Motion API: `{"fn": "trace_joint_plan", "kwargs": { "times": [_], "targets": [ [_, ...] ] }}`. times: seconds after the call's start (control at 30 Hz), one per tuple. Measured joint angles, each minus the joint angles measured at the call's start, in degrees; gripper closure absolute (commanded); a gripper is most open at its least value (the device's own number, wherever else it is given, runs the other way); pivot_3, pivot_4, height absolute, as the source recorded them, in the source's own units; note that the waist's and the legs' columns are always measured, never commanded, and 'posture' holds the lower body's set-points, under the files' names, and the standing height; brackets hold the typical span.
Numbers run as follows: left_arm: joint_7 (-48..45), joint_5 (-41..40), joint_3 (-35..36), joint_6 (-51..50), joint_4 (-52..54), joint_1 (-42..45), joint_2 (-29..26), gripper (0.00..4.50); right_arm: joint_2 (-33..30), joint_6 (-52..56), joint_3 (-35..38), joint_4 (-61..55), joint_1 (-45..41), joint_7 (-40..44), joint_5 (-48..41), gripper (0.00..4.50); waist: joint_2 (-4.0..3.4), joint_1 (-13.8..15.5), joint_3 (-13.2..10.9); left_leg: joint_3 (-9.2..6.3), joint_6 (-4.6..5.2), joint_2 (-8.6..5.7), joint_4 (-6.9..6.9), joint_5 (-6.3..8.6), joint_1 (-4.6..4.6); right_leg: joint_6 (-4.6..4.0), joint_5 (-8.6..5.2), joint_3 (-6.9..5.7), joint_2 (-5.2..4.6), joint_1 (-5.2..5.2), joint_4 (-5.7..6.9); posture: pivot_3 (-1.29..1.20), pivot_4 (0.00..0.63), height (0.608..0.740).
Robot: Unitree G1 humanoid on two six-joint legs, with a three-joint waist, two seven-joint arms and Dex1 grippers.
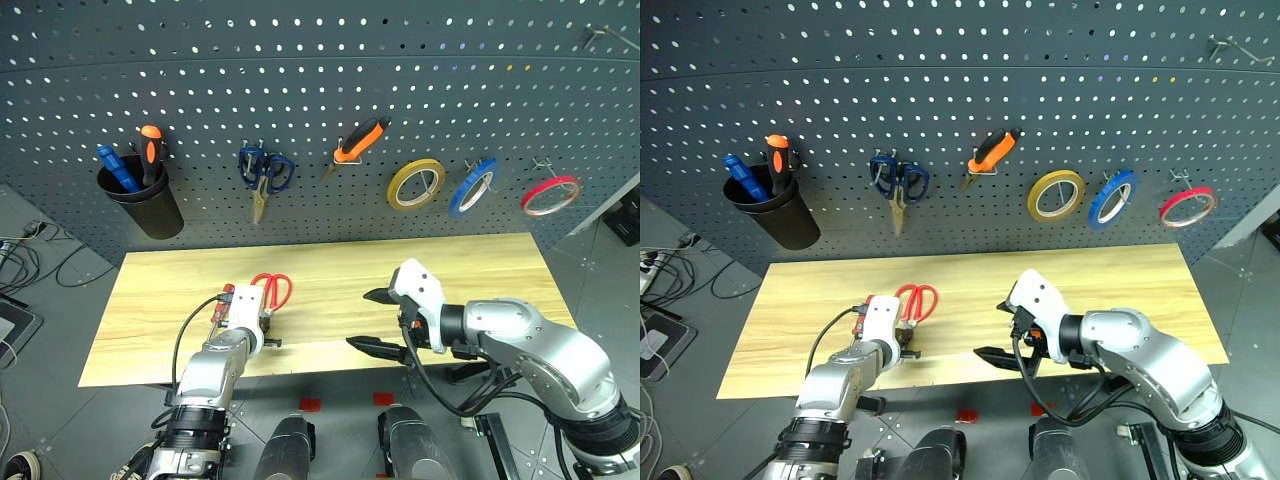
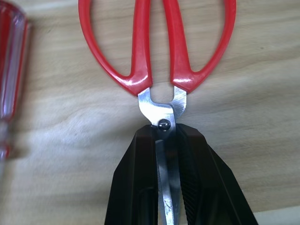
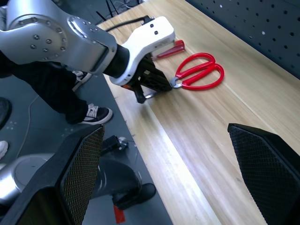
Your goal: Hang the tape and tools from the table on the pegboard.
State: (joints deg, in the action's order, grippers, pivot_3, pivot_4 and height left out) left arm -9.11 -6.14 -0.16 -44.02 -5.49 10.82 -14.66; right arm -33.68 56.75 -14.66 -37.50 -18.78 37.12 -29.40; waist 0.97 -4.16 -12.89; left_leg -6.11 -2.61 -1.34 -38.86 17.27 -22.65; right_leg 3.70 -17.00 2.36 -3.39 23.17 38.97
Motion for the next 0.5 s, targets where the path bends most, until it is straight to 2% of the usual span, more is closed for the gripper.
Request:
{"fn": "trace_joint_plan", "kwargs": {
  "times": [0.23,0.5],
  "targets": [
    [-5.4,2.6,-3.4,11.0,5.5,-8.6,-6.1,4.22,-0.9,0.0,0.0,-0.3,-0.1,-0.5,0.2,0.0,0.0,-0.5,-0.1,-0.05,0.0,0.08,0.07,0.0,-0.05,0.0,0.0,-0.01,-0.01,0.07,-0.04,-0.12,0.238,0.74],
    [-5.0,9.1,-1.1,32.6,13.5,-13.3,-13.8,4.22,-0.9,-1.4,0.3,-0.6,-1.9,-0.7,0.4,0.0,0.01,-0.4,-0.1,-0.02,0.0,0.02,0.08,0.0,-0.1,0.0,0.0,-0.02,-0.19,0.08,-0.11,-0.11,0.228,0.74]
  ]
}}
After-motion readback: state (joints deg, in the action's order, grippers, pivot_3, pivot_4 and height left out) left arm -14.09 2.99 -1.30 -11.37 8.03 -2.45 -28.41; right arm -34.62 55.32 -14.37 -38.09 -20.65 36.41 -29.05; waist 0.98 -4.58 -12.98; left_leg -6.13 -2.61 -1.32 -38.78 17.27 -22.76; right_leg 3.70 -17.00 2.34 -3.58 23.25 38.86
